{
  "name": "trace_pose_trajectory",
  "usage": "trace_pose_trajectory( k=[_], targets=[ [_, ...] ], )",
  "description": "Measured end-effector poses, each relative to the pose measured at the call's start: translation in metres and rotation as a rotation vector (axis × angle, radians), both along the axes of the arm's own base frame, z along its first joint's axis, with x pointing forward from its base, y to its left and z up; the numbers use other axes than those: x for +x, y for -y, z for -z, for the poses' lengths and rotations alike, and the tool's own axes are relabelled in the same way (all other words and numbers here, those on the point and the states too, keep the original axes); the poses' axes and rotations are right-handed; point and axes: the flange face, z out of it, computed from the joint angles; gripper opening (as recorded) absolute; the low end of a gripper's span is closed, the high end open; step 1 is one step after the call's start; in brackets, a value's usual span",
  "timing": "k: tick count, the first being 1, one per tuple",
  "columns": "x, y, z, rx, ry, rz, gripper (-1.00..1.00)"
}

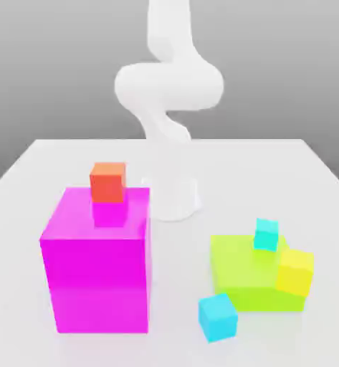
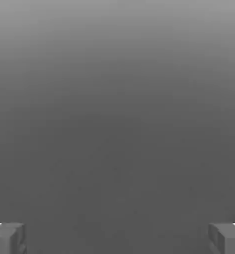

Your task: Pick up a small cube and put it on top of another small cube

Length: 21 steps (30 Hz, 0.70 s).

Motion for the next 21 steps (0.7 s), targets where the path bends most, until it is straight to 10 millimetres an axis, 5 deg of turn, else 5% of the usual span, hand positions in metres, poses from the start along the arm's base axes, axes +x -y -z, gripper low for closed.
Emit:
trace_pose_trajectory(
  k=[5, 10, 15, 21],
  targets=[
    [0.054, -0.019, 0.101, -0.023, -0.160, -0.053, 0.00],
    [0.080, -0.038, 0.206, -0.046, -0.315, -0.108, 0.00],
    [0.081, -0.056, 0.312, -0.070, -0.469, -0.165, 0.00],
    [0.050, -0.075, 0.431, -0.100, -0.653, -0.240, 0.00]
  ],
)
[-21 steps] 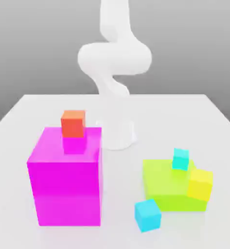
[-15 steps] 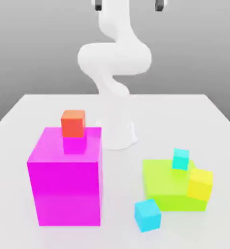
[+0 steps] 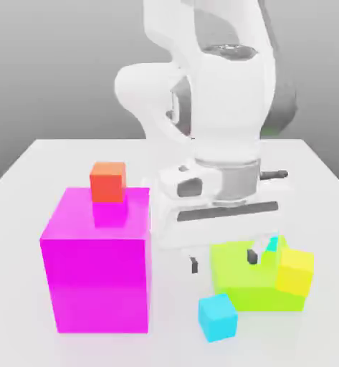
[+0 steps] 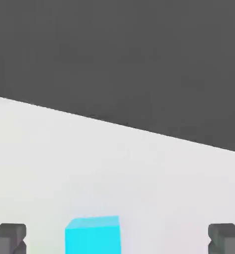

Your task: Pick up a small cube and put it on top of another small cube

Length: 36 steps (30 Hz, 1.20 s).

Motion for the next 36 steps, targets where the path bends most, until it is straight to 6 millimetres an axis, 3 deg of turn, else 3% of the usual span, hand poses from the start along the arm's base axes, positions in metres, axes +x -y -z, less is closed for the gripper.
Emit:
trace_pose_trajectory(
  k=[2, 7, 8, 14, 16, 22, 26, 36],
  targets=[
    [-0.012, -0.002, 0.033, -0.007, -0.047, -0.014, 0.00],
    [-0.016, -0.002, 0.091, -0.009, -0.062, -0.018, 0.00],
    [-0.016, -0.002, 0.099, -0.009, -0.062, -0.018, -1.00],
    [-0.017, -0.002, 0.103, -0.009, -0.062, -0.019, -1.00],
    [-0.016, -0.002, 0.092, -0.009, -0.062, -0.019, -1.00],
    [-0.023, -0.011, 0.032, -0.010, -0.063, -0.065, -1.00],
    [-0.055, -0.057, -0.001, -0.015, -0.062, -0.291, -1.00],
    [-0.147, -0.109, -0.063, -0.029, -0.058, -0.784, -1.00]
  ],
)
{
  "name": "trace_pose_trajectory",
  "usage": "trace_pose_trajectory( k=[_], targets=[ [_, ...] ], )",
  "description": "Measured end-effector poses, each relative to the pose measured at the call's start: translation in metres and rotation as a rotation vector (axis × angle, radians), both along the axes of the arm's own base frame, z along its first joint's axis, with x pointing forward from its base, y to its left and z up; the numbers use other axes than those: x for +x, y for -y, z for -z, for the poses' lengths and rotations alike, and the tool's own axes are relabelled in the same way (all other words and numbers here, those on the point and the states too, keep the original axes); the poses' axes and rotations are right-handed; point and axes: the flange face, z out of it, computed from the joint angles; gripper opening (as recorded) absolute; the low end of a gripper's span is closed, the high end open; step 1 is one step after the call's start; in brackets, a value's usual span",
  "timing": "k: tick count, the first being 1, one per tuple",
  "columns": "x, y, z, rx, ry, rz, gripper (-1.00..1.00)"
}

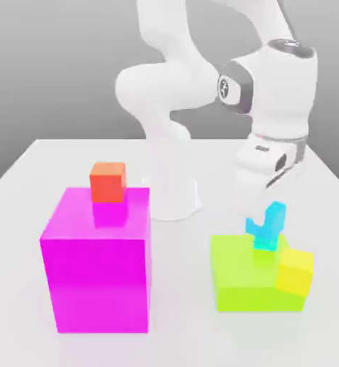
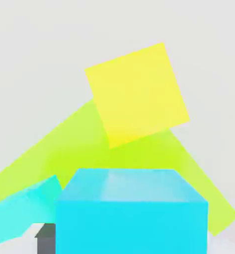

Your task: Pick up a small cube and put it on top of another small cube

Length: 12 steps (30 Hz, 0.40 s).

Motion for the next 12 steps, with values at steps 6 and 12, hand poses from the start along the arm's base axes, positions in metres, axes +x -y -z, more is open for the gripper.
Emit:
trace_pose_trajectory(
  k=[6, 12],
  targets=[
    [-0.031, -0.011, 0.017, -0.002, 0.001, -0.165, -1.00],
    [-0.033, -0.011, 0.052, -0.003, 0.001, -0.170, 1.00]
  ],
)
